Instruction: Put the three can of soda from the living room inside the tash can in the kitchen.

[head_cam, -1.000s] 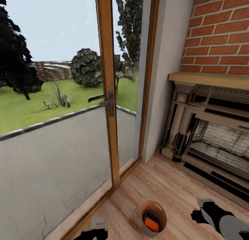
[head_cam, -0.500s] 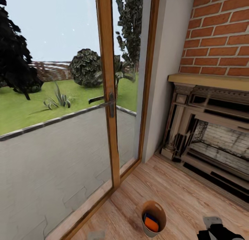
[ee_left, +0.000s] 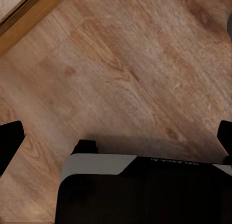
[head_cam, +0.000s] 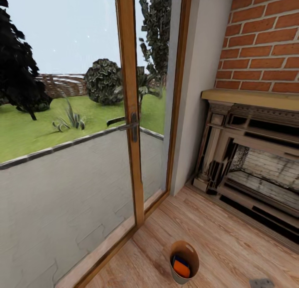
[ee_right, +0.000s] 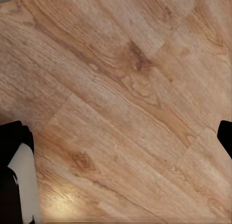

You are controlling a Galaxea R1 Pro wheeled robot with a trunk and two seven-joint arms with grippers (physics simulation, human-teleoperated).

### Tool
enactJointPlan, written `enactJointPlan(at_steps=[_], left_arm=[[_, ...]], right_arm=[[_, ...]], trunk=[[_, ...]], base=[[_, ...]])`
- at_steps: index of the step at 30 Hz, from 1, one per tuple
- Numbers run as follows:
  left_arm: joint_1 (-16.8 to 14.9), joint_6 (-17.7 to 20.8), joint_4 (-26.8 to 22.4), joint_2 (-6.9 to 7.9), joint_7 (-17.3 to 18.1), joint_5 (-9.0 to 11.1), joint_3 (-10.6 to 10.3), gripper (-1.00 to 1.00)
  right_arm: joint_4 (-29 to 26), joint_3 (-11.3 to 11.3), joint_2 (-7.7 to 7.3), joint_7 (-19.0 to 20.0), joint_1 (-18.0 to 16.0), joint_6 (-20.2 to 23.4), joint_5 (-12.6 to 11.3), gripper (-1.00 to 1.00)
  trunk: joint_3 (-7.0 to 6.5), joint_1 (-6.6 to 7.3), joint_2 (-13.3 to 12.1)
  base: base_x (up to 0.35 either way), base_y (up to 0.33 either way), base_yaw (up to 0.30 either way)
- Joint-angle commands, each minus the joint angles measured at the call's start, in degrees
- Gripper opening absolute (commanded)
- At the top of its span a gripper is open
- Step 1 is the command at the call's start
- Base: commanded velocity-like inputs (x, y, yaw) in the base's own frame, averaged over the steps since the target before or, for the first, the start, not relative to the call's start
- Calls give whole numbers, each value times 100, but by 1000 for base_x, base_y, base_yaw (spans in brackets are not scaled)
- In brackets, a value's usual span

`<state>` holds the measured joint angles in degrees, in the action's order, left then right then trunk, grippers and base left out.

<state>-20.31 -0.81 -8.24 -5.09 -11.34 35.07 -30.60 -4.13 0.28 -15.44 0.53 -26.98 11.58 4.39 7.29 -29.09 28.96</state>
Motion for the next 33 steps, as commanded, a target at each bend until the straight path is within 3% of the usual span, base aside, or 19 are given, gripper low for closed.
enactJointPlan(at_steps=[1,15,33], left_arm=[[15,-5,1,7,0,0,-3,100],[391,-194,15,43,8,-9,-28,100],[567,-315,16,43,7,-9,-25,100]], right_arm=[[0,2,1,0,9,-2,0,100],[17,4,1,0,470,-9,8,100],[525,4,32,0,672,-583,-11,100]], trunk=[[-19,23,-42],[-270,330,-603],[-271,331,-605]], base=[[0,0,0],[0,0,0],[0,0,0]])
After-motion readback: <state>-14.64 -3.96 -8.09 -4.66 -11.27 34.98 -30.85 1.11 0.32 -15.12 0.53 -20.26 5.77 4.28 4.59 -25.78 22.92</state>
